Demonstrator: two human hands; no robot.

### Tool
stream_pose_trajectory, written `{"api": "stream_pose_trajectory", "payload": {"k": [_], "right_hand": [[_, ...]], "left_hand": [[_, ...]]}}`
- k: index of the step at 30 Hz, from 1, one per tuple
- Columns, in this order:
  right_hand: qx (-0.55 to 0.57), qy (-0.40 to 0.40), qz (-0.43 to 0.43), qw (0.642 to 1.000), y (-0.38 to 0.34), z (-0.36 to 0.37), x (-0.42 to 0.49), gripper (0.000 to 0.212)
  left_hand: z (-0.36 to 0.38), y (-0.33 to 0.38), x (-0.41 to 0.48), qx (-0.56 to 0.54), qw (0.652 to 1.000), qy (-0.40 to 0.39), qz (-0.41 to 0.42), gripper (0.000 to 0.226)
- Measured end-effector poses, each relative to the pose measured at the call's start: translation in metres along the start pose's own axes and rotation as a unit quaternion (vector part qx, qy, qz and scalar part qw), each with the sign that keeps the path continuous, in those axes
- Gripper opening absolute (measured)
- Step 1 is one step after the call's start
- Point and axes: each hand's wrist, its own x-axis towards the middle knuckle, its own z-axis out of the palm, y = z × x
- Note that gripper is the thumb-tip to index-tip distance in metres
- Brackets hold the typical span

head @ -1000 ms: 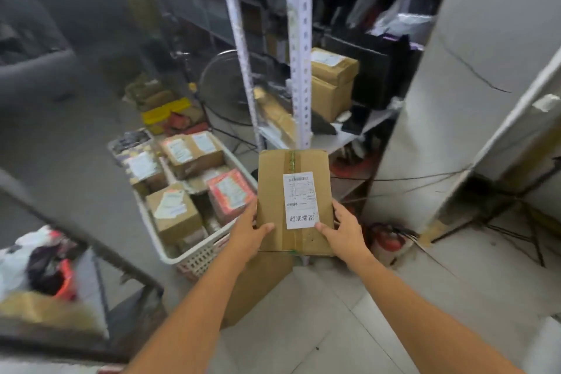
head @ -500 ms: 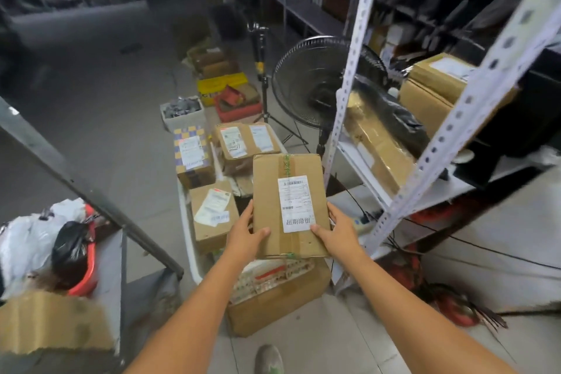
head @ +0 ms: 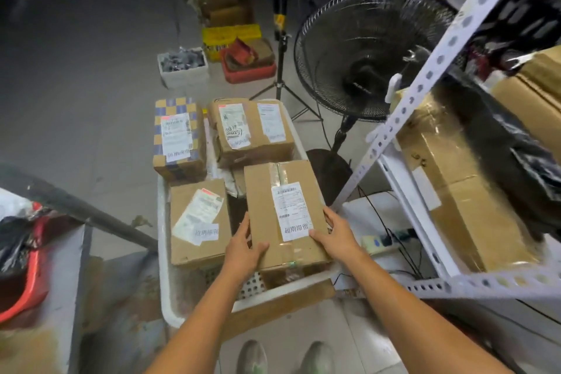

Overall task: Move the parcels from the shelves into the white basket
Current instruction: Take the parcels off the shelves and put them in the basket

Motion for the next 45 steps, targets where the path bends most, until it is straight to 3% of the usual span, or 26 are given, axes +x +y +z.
{"api": "stream_pose_trajectory", "payload": {"k": [10,16,21,28,33,38,45], "right_hand": [[-0.076,-0.025,0.015,0.997,0.01,-0.007,0.016,0.057],[-0.101,0.028,0.048,0.993,-0.011,-0.028,-0.013,0.055],[-0.123,0.064,0.073,0.988,-0.035,-0.064,-0.071,0.038],[-0.18,0.094,0.061,0.977,-0.049,-0.116,-0.182,0.05],[-0.211,0.147,0.05,0.965,-0.027,-0.164,-0.277,0.05],[-0.191,0.239,0.079,0.949,0.03,-0.235,-0.386,0.052],[-0.147,0.34,0.193,0.908,0.131,-0.318,-0.524,0.048]], "left_hand": [[0.015,-0.013,-0.003,0.016,0.999,-0.022,-0.028,0.088],[-0.003,0.012,-0.008,0.173,0.983,-0.063,0.011,0.062],[-0.016,0.067,-0.028,0.269,0.955,-0.117,0.037,0.054],[-0.001,0.163,-0.096,0.471,0.854,-0.13,0.178,0.053],[0.047,0.21,-0.17,0.534,0.795,-0.131,0.257,0.051],[0.141,0.229,-0.251,0.557,0.745,-0.165,0.327,0.044],[0.308,0.249,-0.348,0.552,0.653,-0.25,0.455,0.043]]}}
